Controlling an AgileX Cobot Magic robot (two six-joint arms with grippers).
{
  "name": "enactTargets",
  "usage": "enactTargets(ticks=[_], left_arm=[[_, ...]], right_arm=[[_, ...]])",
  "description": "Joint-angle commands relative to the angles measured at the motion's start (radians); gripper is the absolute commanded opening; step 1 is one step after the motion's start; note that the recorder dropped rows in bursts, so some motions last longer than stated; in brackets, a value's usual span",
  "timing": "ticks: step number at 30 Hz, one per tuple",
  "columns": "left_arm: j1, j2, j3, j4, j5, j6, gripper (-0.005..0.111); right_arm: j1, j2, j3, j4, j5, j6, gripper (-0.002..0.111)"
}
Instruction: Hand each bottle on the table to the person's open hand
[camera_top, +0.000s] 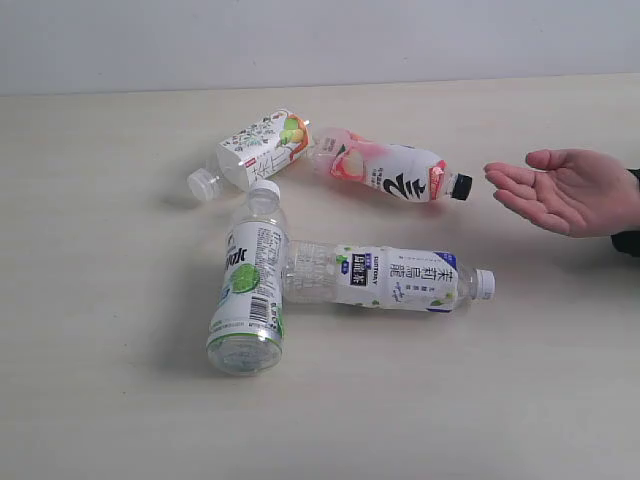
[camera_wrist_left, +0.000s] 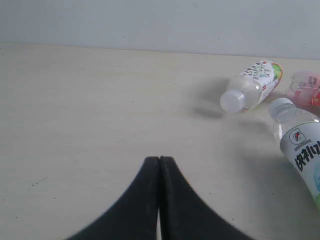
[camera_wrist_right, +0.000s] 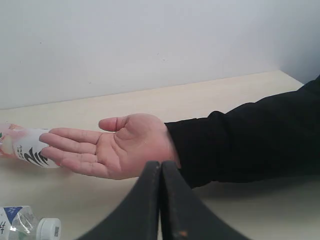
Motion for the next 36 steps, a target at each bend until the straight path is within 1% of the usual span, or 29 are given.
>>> enactTargets(ticks=[1, 22, 26, 28, 33, 36], left_arm=[[0.001, -0.007, -0.001, 0.002, -0.011, -0.007, 0.0], [0.001, -0.007, -0.001, 0.002, -0.011, -0.007, 0.0], [0.001, -0.007, -0.001, 0.018, -0.015, 0.017, 0.0], [0.001, -0.007, -0.001, 0.023, -0.047, 0.045, 0.0], [0.001, -0.007, -0.001, -0.007, -0.242, 0.034, 0.0], [0.001, -0.007, -0.001, -0.008, -0.3, 0.02, 0.0]], right_arm=[[-0.005, -0.006, 0.004, -0.004, -0.008, 0.0, 0.0], [-0.005, -0.006, 0.004, -0.004, -0.008, 0.0, 0.0], [-0.005, -0.006, 0.004, -0.004, -0.008, 0.0, 0.0], [-0.005, -0.006, 0.004, -0.004, -0.008, 0.0, 0.0], [-0.005, -0.006, 0.004, -0.004, -0.008, 0.0, 0.0], [-0.005, -0.006, 0.004, -0.004, -0.008, 0.0, 0.0]])
